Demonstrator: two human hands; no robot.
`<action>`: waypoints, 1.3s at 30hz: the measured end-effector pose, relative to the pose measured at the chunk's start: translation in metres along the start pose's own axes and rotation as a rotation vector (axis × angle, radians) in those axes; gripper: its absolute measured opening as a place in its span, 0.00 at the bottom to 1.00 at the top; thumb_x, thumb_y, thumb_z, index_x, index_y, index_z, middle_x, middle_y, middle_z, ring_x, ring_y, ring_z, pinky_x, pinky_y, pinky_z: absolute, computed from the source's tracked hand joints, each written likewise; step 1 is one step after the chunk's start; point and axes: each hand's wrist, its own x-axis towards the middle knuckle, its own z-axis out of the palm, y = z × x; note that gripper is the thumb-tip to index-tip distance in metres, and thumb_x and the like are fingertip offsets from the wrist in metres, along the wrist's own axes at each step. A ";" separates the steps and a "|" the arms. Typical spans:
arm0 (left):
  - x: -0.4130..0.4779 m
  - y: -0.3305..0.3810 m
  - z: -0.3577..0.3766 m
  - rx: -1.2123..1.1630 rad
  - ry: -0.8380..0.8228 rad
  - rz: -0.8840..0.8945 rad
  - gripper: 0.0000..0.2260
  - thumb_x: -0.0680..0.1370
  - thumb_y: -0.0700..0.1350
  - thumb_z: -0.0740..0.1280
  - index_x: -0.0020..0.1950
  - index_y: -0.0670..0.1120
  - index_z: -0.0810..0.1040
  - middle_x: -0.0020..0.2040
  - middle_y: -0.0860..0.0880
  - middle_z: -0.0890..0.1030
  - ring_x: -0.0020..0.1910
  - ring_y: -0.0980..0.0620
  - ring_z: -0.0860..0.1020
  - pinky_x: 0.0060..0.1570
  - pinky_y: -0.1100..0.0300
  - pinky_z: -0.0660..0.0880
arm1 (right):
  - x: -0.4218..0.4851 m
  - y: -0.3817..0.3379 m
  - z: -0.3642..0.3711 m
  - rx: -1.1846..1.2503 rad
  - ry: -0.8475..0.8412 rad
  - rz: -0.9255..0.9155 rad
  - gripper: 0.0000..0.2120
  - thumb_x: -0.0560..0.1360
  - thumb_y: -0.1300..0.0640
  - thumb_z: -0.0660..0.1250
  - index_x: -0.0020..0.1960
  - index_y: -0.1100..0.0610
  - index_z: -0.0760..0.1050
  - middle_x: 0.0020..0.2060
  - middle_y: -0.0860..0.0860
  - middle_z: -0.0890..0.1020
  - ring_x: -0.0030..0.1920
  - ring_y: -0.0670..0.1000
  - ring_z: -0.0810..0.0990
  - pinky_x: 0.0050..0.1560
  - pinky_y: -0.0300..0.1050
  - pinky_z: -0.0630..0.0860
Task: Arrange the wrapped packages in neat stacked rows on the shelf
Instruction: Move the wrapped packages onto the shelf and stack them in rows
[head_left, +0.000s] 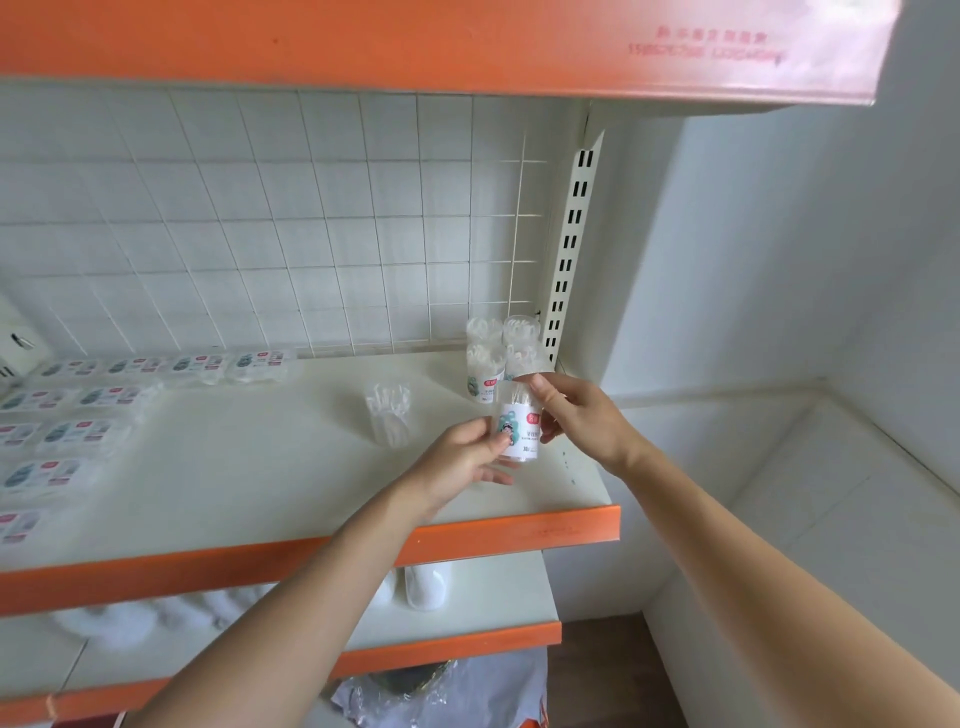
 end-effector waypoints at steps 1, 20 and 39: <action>0.000 0.000 -0.002 -0.059 -0.013 -0.003 0.13 0.83 0.38 0.57 0.66 0.39 0.72 0.53 0.43 0.80 0.50 0.48 0.79 0.47 0.57 0.79 | 0.000 0.000 -0.001 0.028 -0.035 0.005 0.17 0.79 0.43 0.61 0.59 0.52 0.80 0.39 0.51 0.82 0.39 0.54 0.78 0.45 0.48 0.81; 0.019 -0.007 0.005 0.273 0.199 0.102 0.26 0.70 0.48 0.73 0.66 0.55 0.70 0.53 0.48 0.80 0.50 0.52 0.80 0.52 0.58 0.77 | -0.004 0.007 -0.002 0.014 0.175 0.076 0.11 0.75 0.52 0.71 0.56 0.50 0.76 0.46 0.54 0.82 0.45 0.55 0.83 0.49 0.53 0.81; 0.033 -0.003 0.005 0.898 0.176 0.195 0.29 0.79 0.34 0.56 0.78 0.52 0.57 0.76 0.48 0.64 0.71 0.49 0.67 0.66 0.57 0.67 | 0.004 0.035 0.004 -0.408 0.244 -0.052 0.17 0.73 0.60 0.71 0.59 0.52 0.72 0.55 0.45 0.77 0.47 0.47 0.79 0.52 0.49 0.77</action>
